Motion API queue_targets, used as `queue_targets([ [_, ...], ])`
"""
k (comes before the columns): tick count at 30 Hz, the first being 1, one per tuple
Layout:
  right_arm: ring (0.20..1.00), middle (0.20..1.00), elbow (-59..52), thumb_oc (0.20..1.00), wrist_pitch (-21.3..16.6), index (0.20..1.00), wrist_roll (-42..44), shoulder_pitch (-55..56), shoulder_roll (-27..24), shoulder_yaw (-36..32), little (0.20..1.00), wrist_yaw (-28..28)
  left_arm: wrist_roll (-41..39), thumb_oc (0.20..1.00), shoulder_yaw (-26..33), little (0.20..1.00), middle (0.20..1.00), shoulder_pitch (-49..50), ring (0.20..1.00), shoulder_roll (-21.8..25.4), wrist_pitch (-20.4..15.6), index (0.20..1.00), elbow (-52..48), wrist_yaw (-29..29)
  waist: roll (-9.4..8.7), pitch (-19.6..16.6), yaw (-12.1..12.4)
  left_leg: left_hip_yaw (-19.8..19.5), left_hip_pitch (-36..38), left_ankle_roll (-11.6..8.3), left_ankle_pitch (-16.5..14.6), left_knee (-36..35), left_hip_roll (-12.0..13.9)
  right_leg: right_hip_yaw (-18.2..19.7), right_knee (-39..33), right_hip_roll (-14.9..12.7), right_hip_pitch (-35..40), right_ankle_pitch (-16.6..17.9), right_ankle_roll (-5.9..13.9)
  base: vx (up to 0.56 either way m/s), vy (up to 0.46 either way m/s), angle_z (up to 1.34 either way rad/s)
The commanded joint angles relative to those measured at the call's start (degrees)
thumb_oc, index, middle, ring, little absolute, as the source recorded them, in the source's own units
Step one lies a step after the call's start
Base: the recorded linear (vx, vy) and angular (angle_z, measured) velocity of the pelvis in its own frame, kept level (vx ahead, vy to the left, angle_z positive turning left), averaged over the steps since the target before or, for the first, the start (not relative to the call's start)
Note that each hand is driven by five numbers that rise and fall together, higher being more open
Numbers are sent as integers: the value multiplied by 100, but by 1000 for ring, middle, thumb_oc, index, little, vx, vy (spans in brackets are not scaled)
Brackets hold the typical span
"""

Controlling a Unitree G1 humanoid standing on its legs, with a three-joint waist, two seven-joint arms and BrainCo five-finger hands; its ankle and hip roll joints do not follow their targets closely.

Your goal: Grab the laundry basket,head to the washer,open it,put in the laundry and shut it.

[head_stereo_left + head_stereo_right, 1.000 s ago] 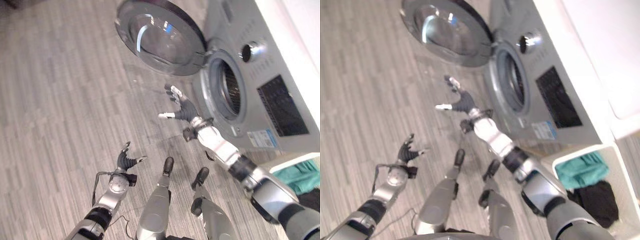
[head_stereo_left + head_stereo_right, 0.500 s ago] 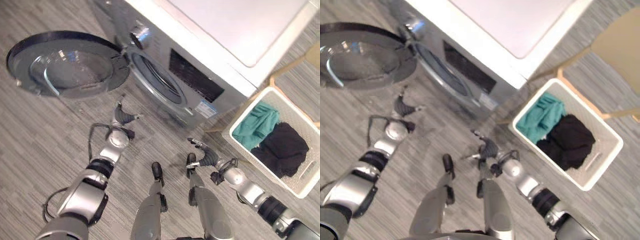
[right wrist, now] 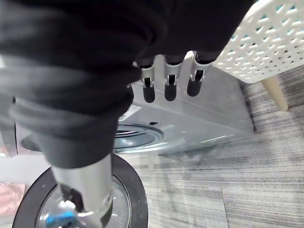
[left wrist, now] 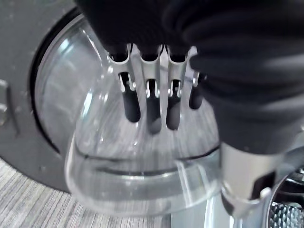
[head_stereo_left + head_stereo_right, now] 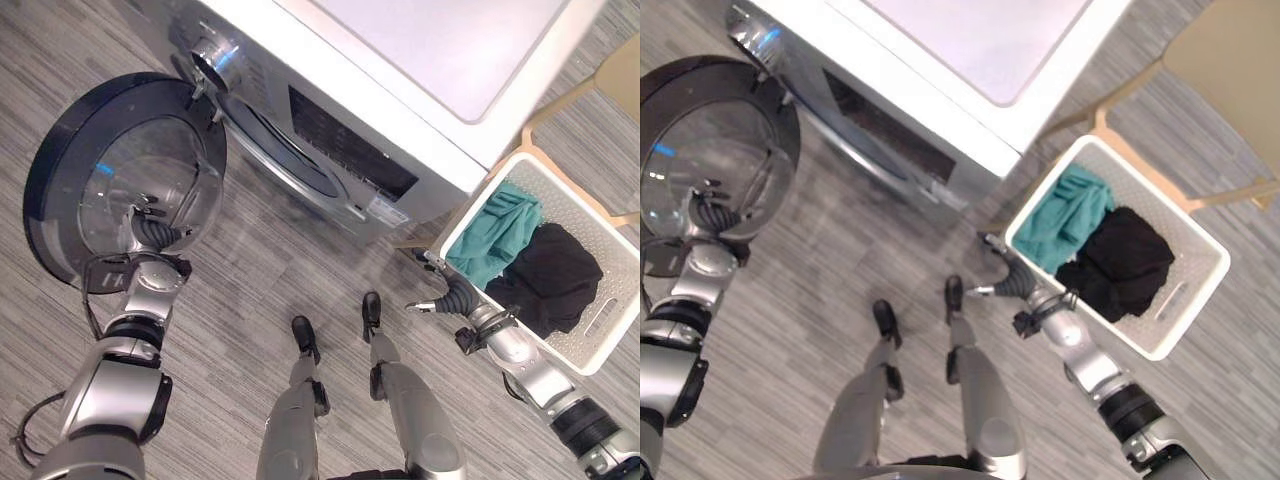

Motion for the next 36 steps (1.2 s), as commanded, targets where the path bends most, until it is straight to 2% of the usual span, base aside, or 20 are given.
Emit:
queue_targets([
  [1, 1000, 1000, -464, 1000, -373, 1000, 71, 260, 114, -157, 1000, -54, 11, 1000, 276, 1000, 1000, 194, 1000, 556, 69, 1000, 296, 326, -219, -186, 69, -245, -514, 22, -543, 829, -79, -246, 731, -650, 210, -1015, 727, 44, 30, 9],
  [8, 1000, 1000, -782, 1000, -485, 1000, 138, 497, 54, -372, 1000, -18, 326, 1000, 469, 1000, 1000, 58, 1000, 1412, 260, 1000, 407, 561, -295, -254, 143, -306, -568, 7, -582, 826, -65, -343, 682, -660, 263, -1002, 750, 29, 8, 13],
  [11, 1000, 1000, -813, 1000, -490, 1000, 161, 499, 99, -375, 1000, -9, 290, 1000, 519, 1000, 1000, 88, 1000, 1517, 222, 1000, 388, 531, -287, -277, 165, -283, -475, -3, -578, 768, -64, -345, 670, -652, 322, -1022, 743, 8, -8, 6],
  [13, 1000, 1000, -788, 1000, -471, 1000, 156, 482, 128, -374, 1000, -10, 127, 1000, 611, 1000, 1000, 218, 1000, 1397, 152, 1000, 290, 449, -266, -305, 178, -239, -398, -7, -598, 767, -64, -322, 679, -653, 353, -1038, 734, 0, 0, 0],
  [17, 1000, 1000, -884, 1000, -468, 1000, 133, 456, 171, -400, 1000, -41, -101, 1000, 802, 1000, 1000, 806, 1000, 939, -17, 1000, -189, 263, -250, -393, 181, -131, -208, 17, -700, 810, -56, -226, 756, -652, 426, -1088, 717, 22, -16, -2],
  [18, 1000, 1000, -903, 1000, -438, 1000, 83, 443, 243, -452, 1000, -53, -200, 1000, 910, 1000, 1000, 1371, 1000, 496, -122, 1000, -627, 144, -232, -489, 192, -26, -20, 43, -779, 835, -47, -179, 851, -645, 480, -1131, 704, 79, -16, -19],
  [19, 1000, 1000, -942, 1000, -431, 1000, 40, 469, 251, -510, 1000, -73, -237, 1000, 980, 1000, 1000, 1687, 1000, 278, -147, 1000, -829, 96, -227, -545, 188, 40, 109, 59, -828, 826, -37, -143, 918, -638, 521, -1166, 703, 79, -16, -35],
  [20, 1000, 1000, -942, 1000, -431, 1000, 40, 469, 251, -510, 1000, -73, -237, 1000, 980, 1000, 1000, 1687, 1000, 278, -147, 1000, -829, 96, -227, -545, 188, 40, 109, 59, -828, 826, -38, -143, 918, -638, 521, -1166, 703, 86, 6, -48],
  [21, 1000, 1000, -1016, 1000, -389, 1000, -111, 504, 269, -639, 1000, -104, -266, 1000, 953, 1000, 1000, 2320, 1000, -260, -203, 1000, -1332, -70, -206, -620, 164, 220, 375, 81, -898, 843, -2, -162, 1069, -615, 595, -1227, 708, 108, 26, -61],
  [22, 1000, 1000, -1067, 1000, -361, 1000, -367, 497, 257, -749, 1000, -136, -160, 1000, 881, 1000, 1000, 2915, 1000, -621, -225, 1000, -1698, -176, -184, -700, 181, 585, 729, 65, -957, 809, 103, -532, 1233, -684, 659, -1190, 725, 109, 27, -93],
  [23, 1000, 1000, -1074, 1000, -358, 1000, -368, 506, 252, -748, 1000, -136, -158, 1000, 884, 1000, 1000, 2927, 1000, -627, -220, 1000, -1709, -175, -181, -696, 188, 593, 746, 64, -958, 803, 103, -525, 1234, -682, 668, -1192, 725, 166, -11, -153],
  [24, 1000, 1000, -1077, 1000, -289, 1000, -682, 476, 255, -808, 1000, -213, -141, 1000, 758, 1000, 1000, 3388, 1000, -1043, -203, 1000, -1963, -315, -70, -823, 260, 820, 1040, 0, -1060, 759, 232, -1347, 1530, -885, 761, -1311, 755, 132, -76, -141],
  [25, 1000, 1000, -1066, 1000, -270, 1000, -890, 466, 278, -834, 1000, -251, -130, 1000, 693, 1000, 1000, 3520, 1000, -1221, -195, 1000, -1976, -370, -25, -897, 264, 951, 1138, -7, -1035, 733, 297, -1651, 1682, -974, 732, -1320, 729, 167, -145, -137],
  [26, 1000, 1000, -1055, 1000, -234, 1000, -1147, 529, 265, -896, 1000, -334, -70, 1000, 583, 1000, 1000, 3593, 1000, -1390, -182, 1000, -1988, -437, 28, -973, 215, 970, 1222, -22, -1006, 685, 325, -1693, 1778, -979, 705, -1410, 694, 165, -279, -81],
  [27, 1000, 1000, -1012, 1000, -180, 1000, -1639, 751, 237, -1097, 1000, -515, 54, 1000, 426, 1000, 1000, 3765, 1000, -1625, -218, 1000, -1916, -591, 37, -1168, 68, 939, 1329, -42, -1055, 754, 274, -1392, 1409, -769, 979, -1588, 605, 151, -232, -66],
  [30, 1000, 1000, -871, 1000, -128, 1000, -1957, 972, 192, -1231, 1000, -645, 155, 1000, 253, 1000, 1000, 3978, 1000, -1911, -218, 1000, -1846, -724, 134, -1343, -36, 1080, 1460, -132, -1118, 1006, 360, -1271, 1035, -660, 1307, -1607, 541, 163, -221, -7],
  [31, 1000, 1000, -739, 1000, -34, 1000, -2100, 1088, 180, -1266, 1000, -725, 218, 1000, 38, 1000, 1000, 4100, 1000, -2118, -179, 1000, -1774, -867, 155, -1420, -97, 1189, 1437, -271, -1139, 1561, 597, -1178, 743, -557, 1634, -1666, 442, 129, -234, -42],
  [33, 1000, 1000, -609, 1000, 16, 1000, -2156, 1066, 161, -1199, 1000, -712, 211, 1000, -34, 1000, 1000, 4137, 1000, -2254, -174, 1000, -1645, -901, 180, -1434, -95, 1194, 1471, -366, -1081, 1863, 732, -1083, 612, -475, 1823, -1696, 386, 125, -156, -45],
  [35, 1000, 1000, -395, 1000, 92, 1000, -2110, 946, 163, -990, 1000, -650, 164, 1000, -186, 1000, 1000, 4225, 1000, -2411, -167, 1000, -1490, -921, 177, -1399, 6, 788, 1400, -470, -873, 2181, 764, -863, 553, -358, 2011, -1779, 278, 84, -102, -62],
  [36, 1000, 1000, -240, 1000, 137, 1000, -2043, 839, 178, -839, 1000, -595, 139, 1000, -234, 1000, 1000, 4199, 1000, -2492, -159, 1000, -1363, -933, 134, -1389, 61, 534, 1291, -379, -769, 2105, 657, -819, 527, -378, 1996, -1704, 223, -4, -88, -127],
])
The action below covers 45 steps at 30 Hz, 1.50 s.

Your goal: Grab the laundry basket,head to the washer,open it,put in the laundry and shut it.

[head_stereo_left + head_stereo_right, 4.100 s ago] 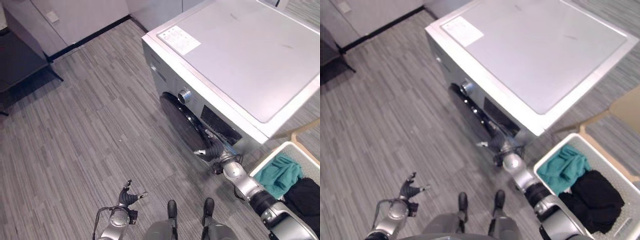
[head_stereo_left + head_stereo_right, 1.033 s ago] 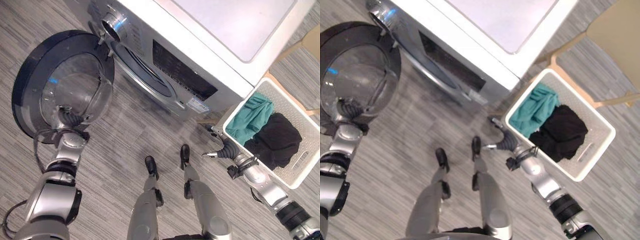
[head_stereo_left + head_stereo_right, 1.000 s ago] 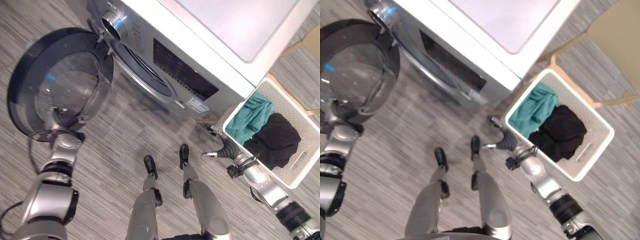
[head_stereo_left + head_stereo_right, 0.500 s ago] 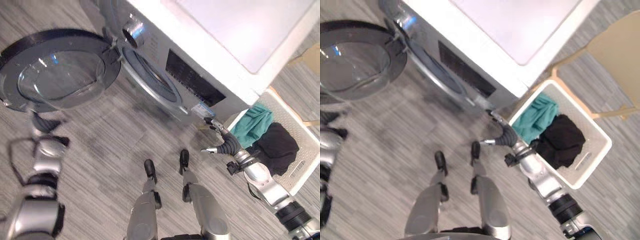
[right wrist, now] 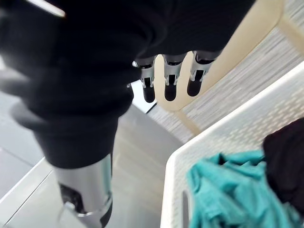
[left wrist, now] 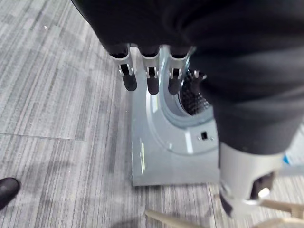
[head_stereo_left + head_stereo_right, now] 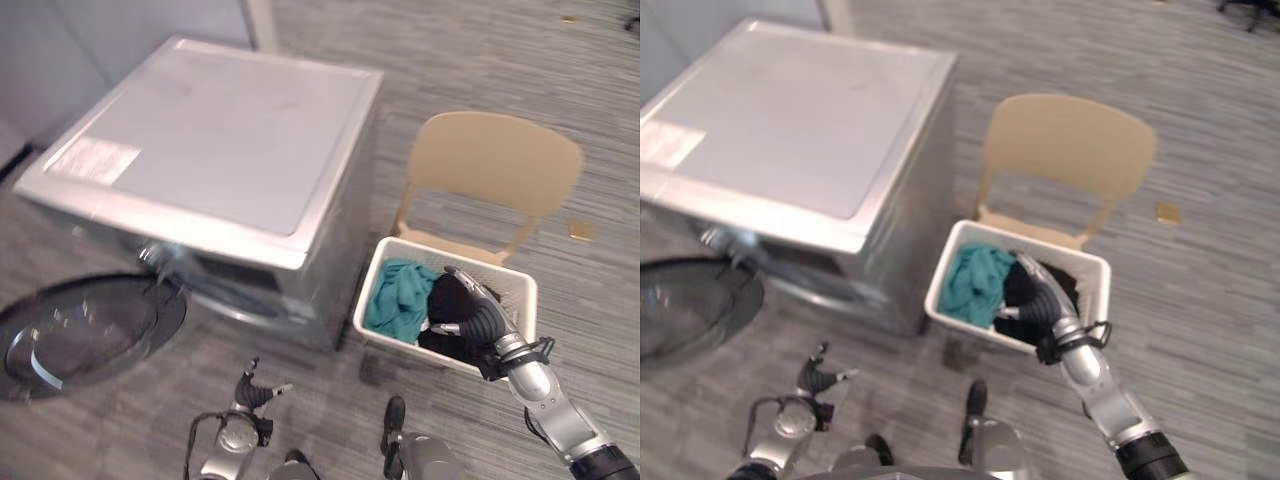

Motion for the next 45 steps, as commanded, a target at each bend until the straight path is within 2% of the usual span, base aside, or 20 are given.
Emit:
queue_targets([
  [1, 1000, 1000, 151, 1000, -54, 1000, 45, -422, 55, 309, 1000, 38, 138, 1000, -163, 1000, 1000, -148, 1000, 41, -100, 1000, 214, -60, -273, 25, 105, -708, -426, -104, -345, -189, -529, 201, 68, -136, 231, -812, 475, 3, -46, -103],
  [3, 1000, 1000, 377, 1000, -30, 1000, 91, -534, 57, 494, 1000, 105, 138, 1000, -186, 1000, 1000, -168, 1000, -26, -81, 1000, 454, -85, -261, -12, 151, -1027, -448, -53, -460, -540, -659, 345, 54, -117, 290, -840, 517, 112, 3, -68],
  [8, 1000, 1000, 932, 1000, 21, 1000, 143, -925, 74, 866, 1000, 127, 142, 1000, -183, 1000, 1000, -253, 1000, 8, -81, 1000, 849, -61, -217, 12, 383, -1709, -889, -150, 30, -1112, -816, 583, 64, -22, 445, -908, 538, 111, 38, -19],
  [9, 1000, 1000, 1054, 1000, 21, 1000, 108, -961, 69, 906, 1000, 135, 136, 1000, -161, 1000, 1000, -232, 1000, 13, -81, 1000, 882, -85, -185, -13, 390, -1756, -851, -130, -3, -1212, -830, 609, 90, -3, 469, -953, 553, 141, 91, -23],
  [13, 1000, 1000, 1546, 1000, 115, 1000, -80, -1204, 178, 1103, 1000, 91, 211, 1000, -175, 1000, 1000, -146, 1000, 88, -104, 1000, 958, -89, -133, -33, 451, -1763, -670, -34, -75, -1293, -949, 706, 253, -82, 517, -1031, 600, 156, 175, -16],
  [14, 1000, 1000, 1969, 1000, 204, 1000, -213, -1557, 399, 1334, 1000, 41, 213, 1000, -212, 1000, 1000, -199, 1000, 153, -128, 1000, 988, -89, -143, 36, 534, -1673, -676, 74, -143, -1306, -1053, 825, 390, -176, 375, -1013, 665, 91, 260, -9],
  [21, 1000, 1000, 3142, 1000, 459, 1000, -508, -2758, 892, 1839, 1000, -278, 20, 1000, -347, 1000, 1000, -686, 1000, 376, -247, 1000, 813, 85, -62, 391, 756, -1618, -1216, 183, -65, -1358, -1184, 956, 643, -319, -472, -794, 756, -107, 97, -12],
  [23, 1000, 1000, 3865, 1000, 592, 1000, -523, -3283, 1063, 2009, 1000, -418, -135, 1000, -414, 1000, 1000, -929, 1000, 506, -325, 1000, 720, 229, 37, 589, 887, -1661, -1486, 179, 39, -1388, -1228, 930, 728, -358, -801, -707, 761, -159, 48, 8],
  [26, 1000, 1000, 4343, 1000, 667, 1000, -500, -3620, 1154, 2093, 1000, -518, -234, 1000, -460, 1000, 1000, -1071, 1000, 591, -376, 1000, 670, 288, 99, 714, 957, -1699, -1675, 168, 103, -1358, -1233, 919, 811, -380, -1007, -683, 746, -119, 12, 8],
  [29, 1000, 1000, 5309, 1000, 861, 1000, -263, -4211, 1124, 1907, 1000, -795, -488, 1000, -563, 1000, 1000, -1325, 1000, 687, -438, 1000, 552, 363, 268, 985, 1094, -1776, -2082, 138, 269, -1299, -1245, 867, 1032, -424, -1459, -653, 714, -151, -24, 7],
  [32, 1000, 1000, 5263, 1000, 952, 1000, -265, -4291, 1034, 1751, 1000, -1043, -549, 1000, -588, 1000, 1000, -1369, 1000, 701, -454, 1000, 403, 421, 363, 1135, 1084, -1823, -2260, 59, 476, -1491, -1239, 795, 1057, -406, -1694, -645, 708, -113, -35, 17],
  [34, 1000, 1000, 5229, 1000, 946, 1000, -335, -4199, 993, 1723, 1000, -1124, -560, 1000, -565, 1000, 1000, -1367, 1000, 619, -438, 1000, 477, 441, 365, 1133, 1074, -1860, -2241, 29, 558, -1654, -1233, 733, 1018, -413, -1681, -650, 723, -45, -31, 14],
  [40, 1000, 1000, 5649, 1000, 1049, 1000, -356, -4227, 889, 1772, 1000, -1066, -565, 1000, -610, 1000, 1000, -1503, 1000, 582, -438, 1000, 482, 465, 427, 1150, 1064, -1918, -2204, -10, 648, -1829, -1244, 694, 936, -420, -1678, -602, 744, -43, -30, 9],
  [41, 200, 200, 5653, 200, 1059, 200, -345, -4253, 884, 1820, 200, -1000, -600, 1000, -611, 1000, 1000, -1531, 1000, 596, -433, 1000, 493, 420, 438, 1165, 1073, -1935, -2202, -15, 643, -1826, -1250, 690, 959, -422, -1679, -613, 736, -46, -38, 12],
  [43, 200, 200, 5467, 200, 1063, 200, -207, -4261, 865, 1806, 200, -921, -603, 1000, -614, 1000, 1000, -1538, 1000, 618, -422, 1000, 513, 407, 439, 1236, 1048, -1933, -2163, -11, 622, -1790, -1244, 707, 1044, -427, -1701, -636, 727, -33, -27, 9],
  [45, 200, 200, 5126, 200, 889, 200, 550, -4049, 918, 1438, 200, -940, -634, 1000, -599, 1000, 1000, -1560, 1000, 571, -374, 1000, 540, 366, 398, 1211, 1016, -1899, -2067, -12, 612, -1814, -1221, 715, 980, -419, -1602, -618, 742, 7, -21, -1],
])
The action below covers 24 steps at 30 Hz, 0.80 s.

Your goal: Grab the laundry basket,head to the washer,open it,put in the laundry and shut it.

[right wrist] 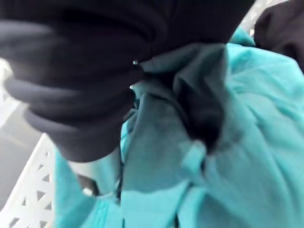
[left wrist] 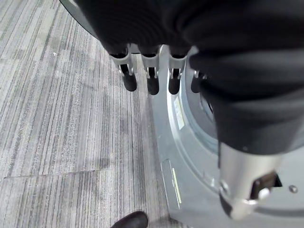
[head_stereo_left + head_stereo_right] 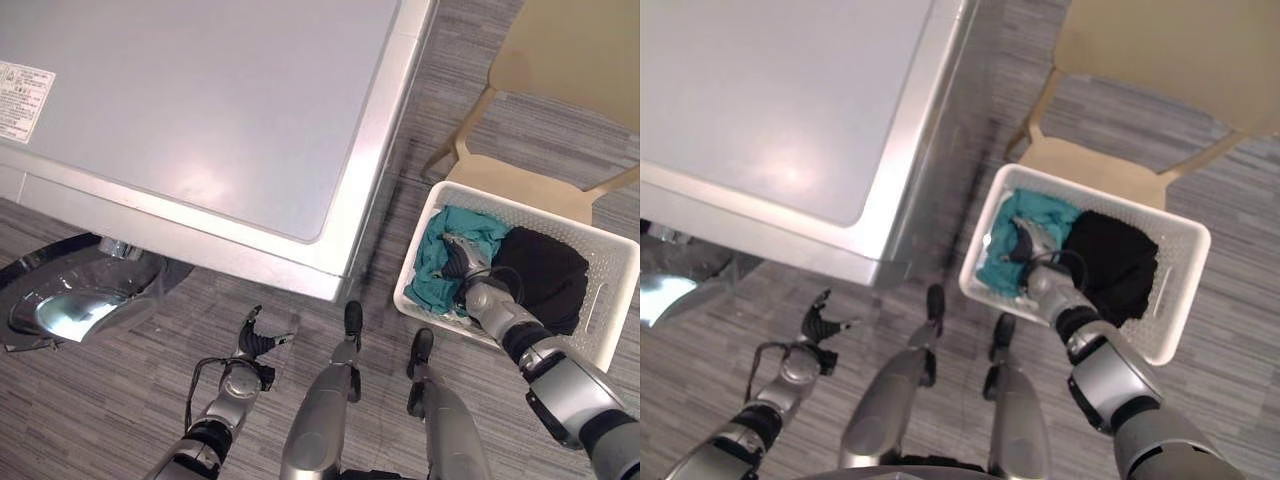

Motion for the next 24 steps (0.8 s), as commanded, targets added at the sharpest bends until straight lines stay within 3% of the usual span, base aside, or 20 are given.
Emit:
queue_targets([
  [1, 200, 200, -220, 200, -142, 200, 1141, 404, -126, -434, 200, 40, -290, 1000, -19, 1000, 1000, -32, 1000, -7, -55, 1000, 105, 13, -70, -212, -76, 25, 124, -532, -413, 21, 145, 243, 91, -237, -138, -299, 233, 0, 0, 0],
  [12, 200, 200, -2012, 200, -709, 200, 3111, 2085, 308, -1687, 200, 413, -153, 1000, 400, 1000, 1000, 843, 1000, -66, 170, 1000, -136, -259, -305, -897, -362, 219, 1046, -442, -685, -150, 157, 245, -277, -171, 800, -339, 268, 82, -20, -1],
  [19, 200, 200, -2861, 200, -942, 200, 3724, 2587, 244, -1910, 200, 814, 4, 1000, 566, 1000, 1000, 1100, 1000, -67, 221, 1000, -158, -346, -416, -1260, -483, 333, 1459, -379, -822, -223, 150, 311, -454, -156, 1157, -316, 332, 81, 10, -11],
  [24, 200, 200, -4329, 200, -1160, 200, 3935, 3034, -45, -1974, 200, 1289, 21, 1000, 698, 1000, 1000, 1426, 1000, -126, 228, 1000, -424, -425, -564, -1557, -557, 438, 1763, -306, -1063, -99, 148, 475, -542, -158, 1414, -297, 380, 88, 62, -14],
])
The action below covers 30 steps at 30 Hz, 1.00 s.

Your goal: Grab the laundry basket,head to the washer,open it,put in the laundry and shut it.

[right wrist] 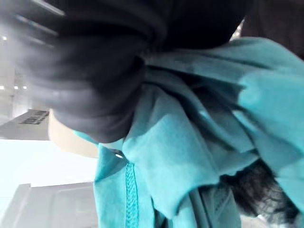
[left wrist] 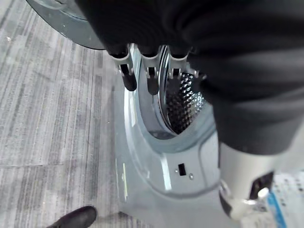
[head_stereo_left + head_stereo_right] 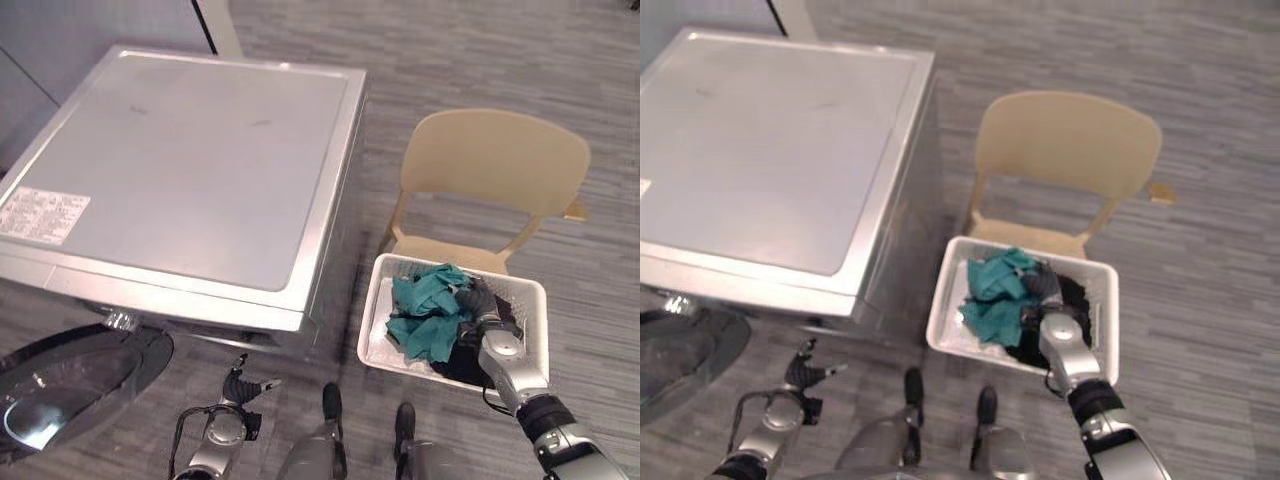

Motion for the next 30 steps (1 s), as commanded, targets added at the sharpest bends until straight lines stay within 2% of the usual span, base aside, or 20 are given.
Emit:
queue_targets([
  [1, 200, 200, -1023, 200, -612, 200, 226, 23, -220, -14, 200, 408, 6, 1000, 21, 1000, 1000, 144, 1000, -15, -82, 1000, 37, -38, -237, -444, 31, 143, 141, -170, -792, 271, 72, 273, 394, -305, -356, -324, 392, 36, 107, -46],
  [3, 200, 200, -1473, 200, -665, 200, 182, 115, -251, 22, 200, 538, 30, 1000, 17, 1000, 1000, 213, 1000, -64, -78, 1000, -21, -82, -248, -455, 28, 171, 266, -112, -831, 289, 54, 332, 610, -290, -380, -334, 434, -38, 105, -41],
  [4, 200, 200, -1848, 200, -701, 200, 160, 81, -231, 79, 200, 613, 37, 1000, 38, 1000, 1000, 209, 1000, -71, -58, 1000, -36, -80, -239, -433, 3, 184, 359, -68, -779, 217, 66, 416, 1006, -266, -495, -285, 522, -77, 70, -27],
  [7, 200, 200, -2070, 200, -746, 200, 208, 95, -204, 145, 200, 693, 32, 1000, 5, 1000, 1000, 125, 1000, -37, -64, 1000, -117, -81, -226, -380, -4, 120, 348, -48, -715, 183, 75, 606, 1315, -191, -581, -358, 540, -124, 19, -19],
  [11, 200, 200, -2475, 200, -856, 200, 118, 212, -250, 81, 200, 690, 78, 1000, -73, 1000, 1000, -14, 1000, 155, -110, 1000, -464, -105, -225, -387, -2, -160, 37, -32, -490, 347, 109, 1071, 2312, 184, -366, -837, 384, -257, -66, 22],
  [13, 200, 200, -2635, 200, -858, 200, -25, 220, -267, 32, 200, 652, 130, 1000, -86, 1000, 1000, -70, 1000, 242, -128, 1000, -637, -101, -270, -506, 57, -322, -218, -66, -355, 374, 103, 1284, 2722, 351, -194, -840, 349, -280, -191, 107],
  [14, 200, 200, -2701, 200, -855, 200, -126, 179, -287, 36, 200, 620, 118, 1000, -91, 1000, 1000, -81, 1000, 269, -155, 1000, -802, -74, -323, -551, 112, -418, -371, -97, -265, 374, 96, 1379, 2543, 399, 20, -947, 295, -294, -229, 113],
  [15, 200, 200, -2754, 200, -836, 200, -161, 151, -273, 55, 200, 601, 107, 1000, -122, 1000, 1000, -96, 1000, 287, -177, 1000, -950, -78, -363, -579, 178, -491, -536, -167, -141, 344, 106, 1513, 2145, 513, 288, -1287, 174, -326, -253, 50],
  [16, 200, 200, -2722, 200, -806, 200, -130, 132, -232, 61, 200, 596, 88, 1000, -131, 1000, 1000, -50, 1000, 286, -196, 1000, -1139, -59, -394, -571, 285, -544, -727, -304, 58, 335, 158, 1527, 1778, 565, 417, -1425, 30, -352, -240, 29],
  [18, 200, 200, -2812, 200, -815, 200, -164, 106, -339, -12, 200, 441, -173, 1000, -179, 1000, 1000, -19, 1000, 187, -198, 1000, -1550, -122, -348, -494, 376, -553, -1135, -592, 251, 178, 260, 1344, 1065, 778, 400, -1489, -147, -467, -266, 48],
  [19, 200, 200, -2812, 200, -814, 200, -164, 106, -340, -13, 200, 441, -174, 1000, -179, 1000, 1000, -18, 1000, 187, -195, 1000, -1554, -123, -343, -496, 360, -571, -1143, -594, 253, 181, 257, 1327, 1056, 781, 403, -1485, -149, -395, -159, 94],
  [20, 200, 200, -2830, 200, -802, 200, -180, 122, -373, -49, 200, 420, -187, 1000, -224, 1000, 1000, -45, 1000, 170, -206, 1000, -1668, -125, -346, -437, 321, -475, -1190, -595, 168, 183, 257, 1221, 971, 764, 372, -1408, -163, -227, -7, 101],
  [22, 200, 200, -2828, 200, -773, 200, -211, 133, -401, -39, 200, 355, -139, 1000, -322, 1000, 1000, -71, 1000, 180, -236, 1000, -1936, -171, -388, -381, 208, -207, -1091, -447, -99, 486, 300, 944, 854, 602, 313, -1221, -134, -330, 16, 80],
  [24, 200, 200, -2919, 200, -746, 200, -229, 117, -420, 3, 200, 387, -57, 1000, -438, 1000, 1000, -94, 1000, 244, -300, 1000, -2230, -246, -452, -408, 141, -265, -930, -355, -358, 970, 274, 737, 691, 429, 248, -1052, -109, -264, 42, 91],
  [27, 200, 200, -3011, 200, -775, 200, -174, 43, -425, 105, 200, 481, 109, 1000, -680, 1000, 1000, -248, 1000, 361, -422, 1000, -2726, -280, -593, -500, 39, -302, -671, -319, -965, 1628, 246, 442, 530, 149, 141, -884, -70, -143, 56, 52],
  [28, 200, 200, -3055, 200, -774, 200, -171, -4, -432, 159, 200, 507, 149, 1000, -768, 1000, 1000, -303, 1000, 403, -465, 1000, -2902, -299, -603, -539, 12, -249, -490, -312, -1115, 1631, 281, 371, 502, 98, 131, -882, -62, 23, 161, 82],
  [29, 200, 200, -3197, 200, -796, 200, -21, -112, -363, 275, 200, 577, 324, 1000, -1054, 1000, 1000, -470, 1000, 469, -524, 1000, -3258, -366, -545, -664, -38, -164, -182, -323, -1053, 1299, 300, 228, 406, 77, 154, -847, 0, 54, 144, 74],
  [30, 200, 200, -3195, 200, -797, 200, -18, -113, -363, 275, 200, 578, 326, 1000, -1054, 1000, 1000, -469, 1000, 470, -519, 1000, -3264, -366, -547, -658, -40, -165, -161, -322, -1041, 1271, 295, 224, 397, 74, 167, -845, 2, 93, 172, 39],
])
